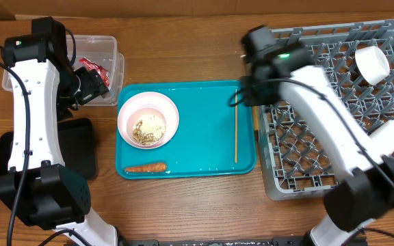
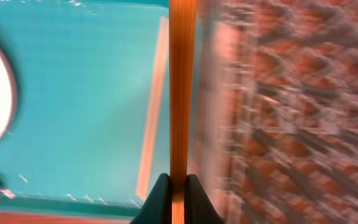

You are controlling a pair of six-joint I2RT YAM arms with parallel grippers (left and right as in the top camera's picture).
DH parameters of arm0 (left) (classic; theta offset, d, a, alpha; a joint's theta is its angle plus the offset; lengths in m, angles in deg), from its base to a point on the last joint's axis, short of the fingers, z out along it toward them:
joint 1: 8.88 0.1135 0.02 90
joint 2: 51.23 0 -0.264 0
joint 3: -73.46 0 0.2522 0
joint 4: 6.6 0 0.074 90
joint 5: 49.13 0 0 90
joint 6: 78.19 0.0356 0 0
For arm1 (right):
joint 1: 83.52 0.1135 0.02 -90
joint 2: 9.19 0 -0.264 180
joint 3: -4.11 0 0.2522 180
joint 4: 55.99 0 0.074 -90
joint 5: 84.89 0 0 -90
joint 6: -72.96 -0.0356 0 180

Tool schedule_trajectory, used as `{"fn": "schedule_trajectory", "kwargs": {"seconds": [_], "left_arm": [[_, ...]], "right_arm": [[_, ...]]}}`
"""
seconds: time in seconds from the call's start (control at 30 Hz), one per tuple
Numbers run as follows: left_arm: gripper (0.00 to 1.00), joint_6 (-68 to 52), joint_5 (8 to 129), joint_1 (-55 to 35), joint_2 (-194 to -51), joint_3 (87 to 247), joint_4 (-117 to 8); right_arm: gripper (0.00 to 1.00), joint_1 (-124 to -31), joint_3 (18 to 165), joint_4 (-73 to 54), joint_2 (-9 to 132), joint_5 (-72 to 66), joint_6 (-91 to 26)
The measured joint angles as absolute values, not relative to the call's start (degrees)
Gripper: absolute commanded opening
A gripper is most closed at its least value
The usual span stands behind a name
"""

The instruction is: Sort waste into correct bins and load items into the dishwasher

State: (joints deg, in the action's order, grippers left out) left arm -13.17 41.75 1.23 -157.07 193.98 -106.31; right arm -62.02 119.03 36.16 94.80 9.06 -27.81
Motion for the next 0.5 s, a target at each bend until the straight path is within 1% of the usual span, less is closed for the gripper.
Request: {"fn": "schedule_trajectory", "kwargs": {"seconds": [0.13,0.27,0.4,0.43,0.47,0.5], "left_arm": [[0.92,-13.17,41.77,1.23,-157.07,193.98,-105.88],[0.92,-13.17,41.77,1.23,-157.07,193.98,-105.85],[0.92,-13.17,41.8,1.23,-157.07,193.98,-105.72],[0.92,-13.17,41.88,1.23,-157.07,193.98,-105.68],[0.92,-13.17,41.97,1.23,-157.07,193.98,-105.68],[0.92,-13.17,41.97,1.23,-157.07,193.98,-105.68]], "right_arm": [[0.04,-67.09,116.78,38.23,94.36,11.18,-22.06],[0.05,-68.38,110.16,36.38,94.73,11.57,-19.92],[0.21,-68.43,104.78,32.73,95.06,11.37,-18.25],[0.31,-68.43,104.26,32.53,95.17,11.26,-18.32],[0.36,-68.43,103.45,32.27,95.37,11.09,-18.01],[0.38,-68.43,103.43,32.31,95.43,11.0,-17.4]]}}
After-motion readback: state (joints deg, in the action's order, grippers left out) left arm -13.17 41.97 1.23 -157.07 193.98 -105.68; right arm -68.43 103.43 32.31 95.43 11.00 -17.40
